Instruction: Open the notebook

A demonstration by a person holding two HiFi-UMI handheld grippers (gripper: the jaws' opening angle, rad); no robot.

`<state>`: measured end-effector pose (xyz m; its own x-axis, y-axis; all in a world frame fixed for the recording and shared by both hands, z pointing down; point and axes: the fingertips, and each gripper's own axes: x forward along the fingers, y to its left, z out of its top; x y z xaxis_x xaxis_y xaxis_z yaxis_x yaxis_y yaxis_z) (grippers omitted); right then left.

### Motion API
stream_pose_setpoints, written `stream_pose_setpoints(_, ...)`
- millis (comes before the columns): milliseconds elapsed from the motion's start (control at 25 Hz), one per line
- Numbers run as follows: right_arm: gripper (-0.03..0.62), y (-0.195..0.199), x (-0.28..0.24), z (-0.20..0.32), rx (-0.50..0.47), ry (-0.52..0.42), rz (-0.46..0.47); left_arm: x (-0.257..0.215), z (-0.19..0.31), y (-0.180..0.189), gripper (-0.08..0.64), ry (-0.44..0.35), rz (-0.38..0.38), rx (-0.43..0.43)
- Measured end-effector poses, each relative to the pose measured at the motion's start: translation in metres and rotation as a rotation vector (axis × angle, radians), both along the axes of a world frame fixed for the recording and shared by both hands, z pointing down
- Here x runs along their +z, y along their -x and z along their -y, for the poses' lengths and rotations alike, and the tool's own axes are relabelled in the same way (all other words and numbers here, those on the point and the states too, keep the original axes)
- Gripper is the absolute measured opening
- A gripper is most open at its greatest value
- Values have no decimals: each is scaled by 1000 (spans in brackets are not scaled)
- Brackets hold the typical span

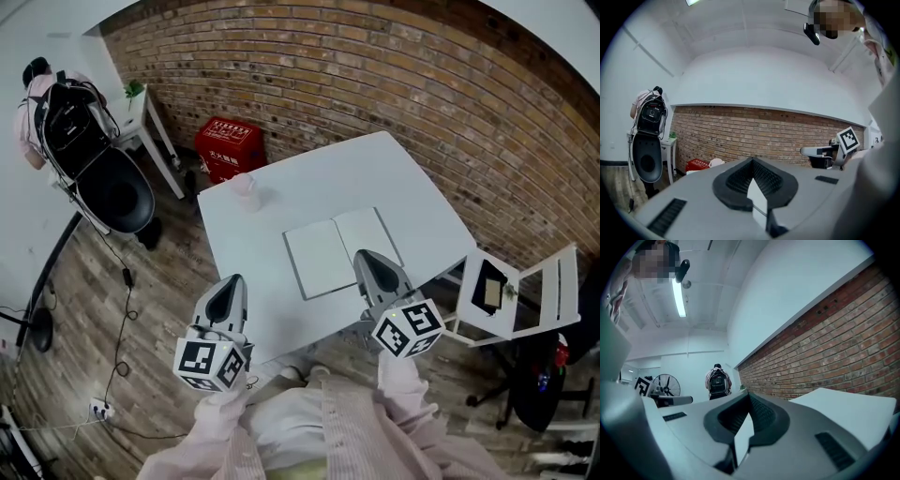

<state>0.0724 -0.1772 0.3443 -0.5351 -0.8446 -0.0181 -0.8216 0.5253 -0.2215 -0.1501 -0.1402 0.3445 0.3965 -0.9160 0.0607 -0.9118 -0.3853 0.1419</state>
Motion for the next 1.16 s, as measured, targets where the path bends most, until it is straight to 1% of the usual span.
stream_pose_setpoints(240,3,-4,6,0,11,6,-15,2,0,3,-8,-3,39,-19)
stream_pose_setpoints(440,3,-6,5,2,15,5,-15,1,2,0,-8,0,38,-19)
stream_pose_setpoints(800,3,-11,9,2,19,18,-9,4,1,-4,-8,12,60,-16)
stream_pose_setpoints(1160,3,-15,14,5,18,28,-22,5,4,-10,-8,18,67,-13)
